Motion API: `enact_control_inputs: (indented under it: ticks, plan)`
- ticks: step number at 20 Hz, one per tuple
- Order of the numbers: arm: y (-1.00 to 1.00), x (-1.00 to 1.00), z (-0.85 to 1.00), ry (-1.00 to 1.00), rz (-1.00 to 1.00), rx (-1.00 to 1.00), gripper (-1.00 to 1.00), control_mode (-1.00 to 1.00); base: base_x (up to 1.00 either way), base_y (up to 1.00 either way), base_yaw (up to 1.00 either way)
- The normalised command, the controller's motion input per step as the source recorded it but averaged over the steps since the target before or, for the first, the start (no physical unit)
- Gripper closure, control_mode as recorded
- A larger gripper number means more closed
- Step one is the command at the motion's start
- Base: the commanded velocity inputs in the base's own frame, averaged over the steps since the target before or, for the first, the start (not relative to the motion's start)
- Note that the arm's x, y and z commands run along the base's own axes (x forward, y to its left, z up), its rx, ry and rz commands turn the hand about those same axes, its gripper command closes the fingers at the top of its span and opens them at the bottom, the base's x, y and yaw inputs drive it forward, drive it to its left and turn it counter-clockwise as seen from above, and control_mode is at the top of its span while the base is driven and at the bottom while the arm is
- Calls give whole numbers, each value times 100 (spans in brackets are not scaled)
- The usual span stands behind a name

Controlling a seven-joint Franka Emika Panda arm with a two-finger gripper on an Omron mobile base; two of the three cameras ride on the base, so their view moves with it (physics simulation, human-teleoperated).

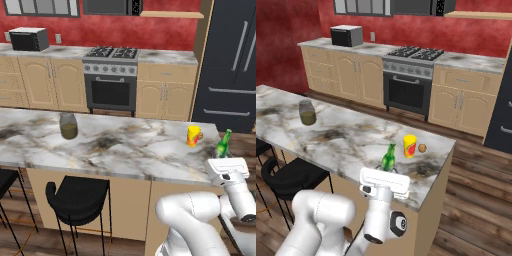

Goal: Open the cabinet directly in front. Then move the beer and the cup to the dining counter with the jar on it.

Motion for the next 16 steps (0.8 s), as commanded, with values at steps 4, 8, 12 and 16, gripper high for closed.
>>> enact_control_inputs:
  ticks: [4,8,12,16]
  plan:
    - [-21,0,-16,-6,10,0,100,-100,0,0,0]
    - [-19,0,-14,-7,10,0,100,-100,0,0,0]
    - [-21,0,-14,-9,9,0,100,-100,0,0,0]
    - [-28,-7,-14,-12,5,-2,100,-100,0,0,0]
